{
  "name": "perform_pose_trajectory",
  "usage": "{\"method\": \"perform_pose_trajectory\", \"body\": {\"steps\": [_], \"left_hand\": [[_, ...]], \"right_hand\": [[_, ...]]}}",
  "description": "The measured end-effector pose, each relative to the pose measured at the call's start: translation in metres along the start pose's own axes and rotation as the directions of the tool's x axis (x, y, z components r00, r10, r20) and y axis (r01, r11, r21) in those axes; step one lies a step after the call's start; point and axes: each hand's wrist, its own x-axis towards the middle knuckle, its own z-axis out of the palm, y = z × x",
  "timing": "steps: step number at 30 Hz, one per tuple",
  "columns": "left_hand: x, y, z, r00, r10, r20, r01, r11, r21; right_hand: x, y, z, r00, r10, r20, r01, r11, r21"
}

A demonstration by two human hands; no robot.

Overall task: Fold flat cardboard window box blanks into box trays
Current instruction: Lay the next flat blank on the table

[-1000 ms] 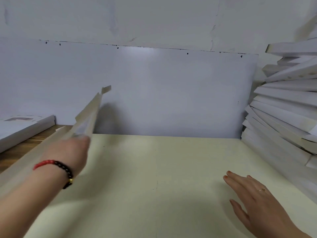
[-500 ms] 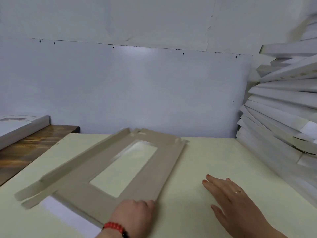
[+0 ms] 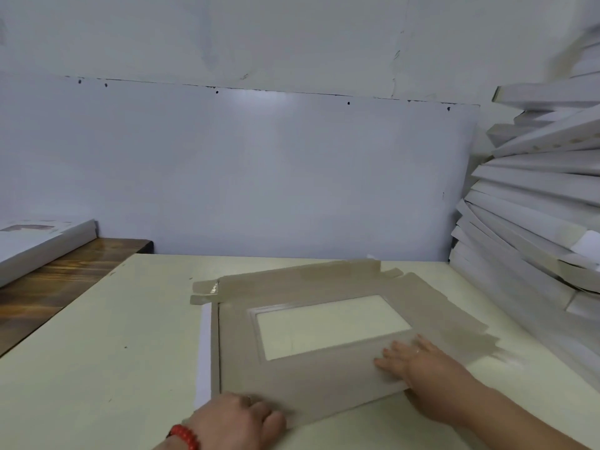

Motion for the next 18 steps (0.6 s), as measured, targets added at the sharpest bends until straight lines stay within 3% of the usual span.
{"method": "perform_pose_trajectory", "body": {"steps": [2,4,7,10,12,18], "left_hand": [[-0.006,-0.013,-0.003,0.996,-0.054,0.077,0.060,0.995,-0.081],[-0.006,-0.022,-0.010,0.967,-0.173,0.187,0.211,0.955,-0.207],[0.006,-0.015,-0.009,0.949,-0.157,0.274,0.214,0.958,-0.192],[0.023,0.000,0.002,0.825,-0.117,0.553,0.285,0.931,-0.229],[0.038,0.007,0.006,0.787,-0.106,0.608,0.277,0.941,-0.195],[0.066,-0.013,-0.022,0.767,-0.103,0.633,0.331,0.909,-0.252]], "right_hand": [[-0.002,0.004,-0.003,0.987,-0.029,0.158,0.007,0.990,0.140],[-0.004,0.001,-0.005,0.982,-0.046,0.185,0.013,0.984,0.175],[-0.007,-0.014,-0.002,0.977,-0.047,0.210,0.014,0.988,0.155],[-0.004,-0.038,0.000,0.969,-0.064,0.240,0.035,0.992,0.122],[-0.003,-0.045,-0.005,0.963,-0.069,0.259,0.038,0.992,0.121],[-0.012,-0.021,-0.042,0.974,-0.089,0.210,0.030,0.964,0.266]]}}
